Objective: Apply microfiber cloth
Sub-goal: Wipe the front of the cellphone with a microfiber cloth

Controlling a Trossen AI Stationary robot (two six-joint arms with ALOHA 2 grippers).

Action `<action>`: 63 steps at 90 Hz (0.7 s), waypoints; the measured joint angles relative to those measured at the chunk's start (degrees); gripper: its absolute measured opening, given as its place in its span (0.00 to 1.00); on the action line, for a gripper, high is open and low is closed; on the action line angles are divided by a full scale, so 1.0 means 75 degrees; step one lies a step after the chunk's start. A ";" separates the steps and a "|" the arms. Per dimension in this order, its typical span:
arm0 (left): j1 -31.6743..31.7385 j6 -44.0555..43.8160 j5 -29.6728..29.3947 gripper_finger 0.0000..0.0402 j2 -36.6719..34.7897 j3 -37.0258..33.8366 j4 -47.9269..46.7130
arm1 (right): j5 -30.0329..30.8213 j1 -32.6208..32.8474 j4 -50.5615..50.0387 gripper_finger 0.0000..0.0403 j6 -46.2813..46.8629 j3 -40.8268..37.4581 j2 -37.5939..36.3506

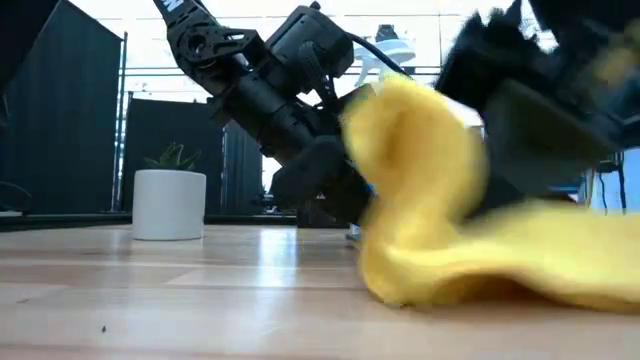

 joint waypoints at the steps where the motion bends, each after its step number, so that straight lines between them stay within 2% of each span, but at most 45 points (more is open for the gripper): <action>1: 0.0000 0.0000 0.0003 0.00 0.0000 -0.0002 0.0015 | 0.0078 -0.0045 -0.0066 0.00 -0.0061 0.0002 -0.0054; 12: 0.0001 0.0003 0.0051 0.00 0.0003 -0.0003 0.0083 | 0.0545 -0.0615 -0.1022 0.00 -0.0391 0.0000 -0.0359; 21: 0.0009 0.0001 0.0080 0.00 0.0003 -0.0003 0.0087 | 0.0773 -0.1072 -0.1224 0.00 -0.0411 0.0000 -0.0261; 29: 0.0009 0.0003 0.0118 0.00 0.0003 -0.0003 0.0084 | 0.0818 -0.1348 -0.0849 0.00 -0.0265 0.0003 0.0103; 46: 0.0006 0.0054 0.0142 0.00 -0.0003 -0.0038 0.0023 | 0.0684 -0.1344 0.0960 0.00 0.0227 -0.0009 0.1063; 63: 0.0028 0.0104 0.0112 0.00 -0.0002 -0.0021 0.0025 | 0.0411 -0.0880 0.1145 0.01 0.0846 0.0035 0.1334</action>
